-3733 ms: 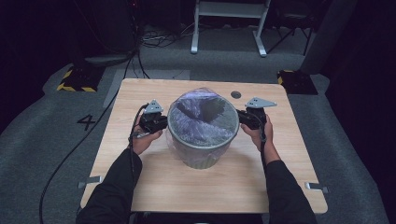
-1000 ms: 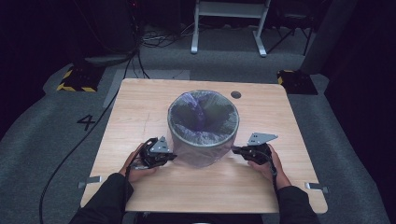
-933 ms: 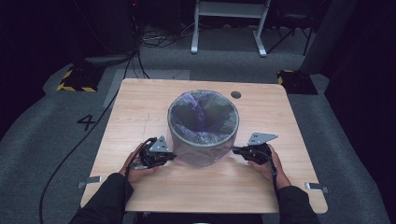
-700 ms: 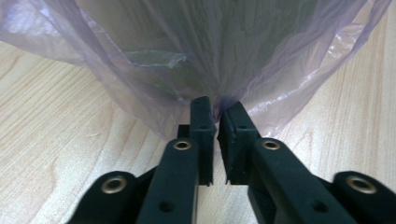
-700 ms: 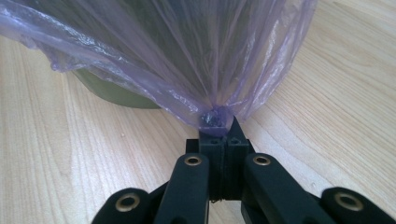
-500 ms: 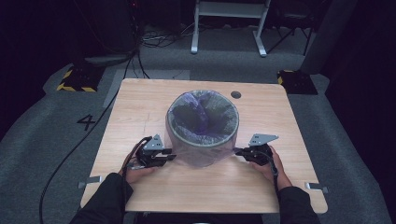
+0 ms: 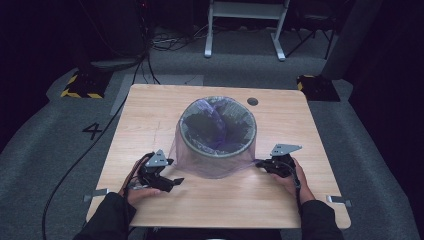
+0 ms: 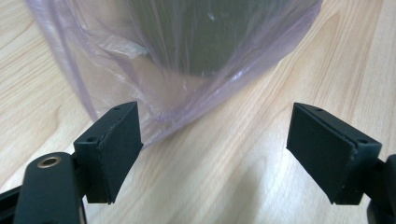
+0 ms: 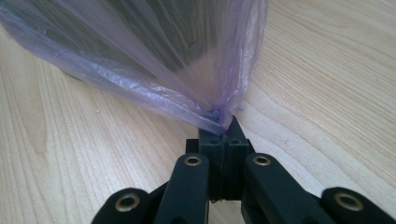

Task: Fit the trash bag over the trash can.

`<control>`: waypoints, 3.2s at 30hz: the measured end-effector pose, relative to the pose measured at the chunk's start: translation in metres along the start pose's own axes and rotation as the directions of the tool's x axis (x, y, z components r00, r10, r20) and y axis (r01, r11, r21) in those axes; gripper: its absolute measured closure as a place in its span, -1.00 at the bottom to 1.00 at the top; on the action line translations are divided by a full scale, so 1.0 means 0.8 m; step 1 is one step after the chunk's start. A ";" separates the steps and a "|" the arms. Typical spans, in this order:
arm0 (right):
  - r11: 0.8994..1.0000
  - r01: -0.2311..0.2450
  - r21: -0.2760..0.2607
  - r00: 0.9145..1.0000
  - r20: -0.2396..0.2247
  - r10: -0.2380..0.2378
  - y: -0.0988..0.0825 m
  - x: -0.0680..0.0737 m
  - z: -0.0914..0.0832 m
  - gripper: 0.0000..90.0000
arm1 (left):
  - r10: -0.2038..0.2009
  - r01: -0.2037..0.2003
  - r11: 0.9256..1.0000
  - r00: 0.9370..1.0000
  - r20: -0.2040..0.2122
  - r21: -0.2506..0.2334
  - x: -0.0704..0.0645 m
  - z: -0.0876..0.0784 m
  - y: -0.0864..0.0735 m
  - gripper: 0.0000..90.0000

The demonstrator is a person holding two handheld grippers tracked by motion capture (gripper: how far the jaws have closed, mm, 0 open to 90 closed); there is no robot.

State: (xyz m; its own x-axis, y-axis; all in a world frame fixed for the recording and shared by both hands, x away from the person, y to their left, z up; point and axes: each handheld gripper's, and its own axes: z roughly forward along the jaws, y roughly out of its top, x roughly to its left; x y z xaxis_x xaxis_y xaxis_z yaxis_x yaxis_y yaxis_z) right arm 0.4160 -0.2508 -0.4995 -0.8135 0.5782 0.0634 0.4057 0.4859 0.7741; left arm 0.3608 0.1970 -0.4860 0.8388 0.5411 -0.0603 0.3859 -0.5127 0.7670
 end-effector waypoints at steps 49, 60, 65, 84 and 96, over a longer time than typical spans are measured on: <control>0.986 -0.008 -0.164 0.994 0.106 0.026 0.017 0.021 -0.069 -0.51 | -0.023 0.029 0.995 0.997 -0.069 0.091 -0.019 -0.021 -0.045 -0.65; 0.981 0.016 -0.195 0.991 0.136 0.011 0.026 0.032 -0.080 -0.57 | -0.001 0.007 0.997 0.997 -0.078 0.083 -0.017 -0.021 -0.049 -0.67; 0.977 0.032 -0.210 0.987 0.159 0.001 0.035 0.038 -0.089 -0.56 | -0.001 0.007 0.997 0.997 -0.077 0.082 -0.017 -0.021 -0.049 -0.67; 0.959 0.102 -0.265 0.977 0.208 -0.046 0.098 0.044 -0.123 -0.55 | 0.003 0.003 0.997 0.997 -0.076 0.082 -0.016 -0.020 -0.048 -0.68; 0.956 0.128 -0.264 0.972 0.227 -0.068 0.124 0.045 -0.126 -0.54 | 0.002 0.004 0.997 0.997 -0.076 0.082 -0.016 -0.020 -0.048 -0.68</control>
State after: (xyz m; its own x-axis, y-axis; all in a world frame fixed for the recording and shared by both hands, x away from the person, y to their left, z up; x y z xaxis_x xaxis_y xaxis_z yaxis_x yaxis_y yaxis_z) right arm 0.3852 -0.2481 -0.3569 -0.7234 0.6774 -0.1335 0.1734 0.3653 0.9146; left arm 0.3294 0.2204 -0.5045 0.8083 0.5887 -0.0099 0.4191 -0.5635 0.7120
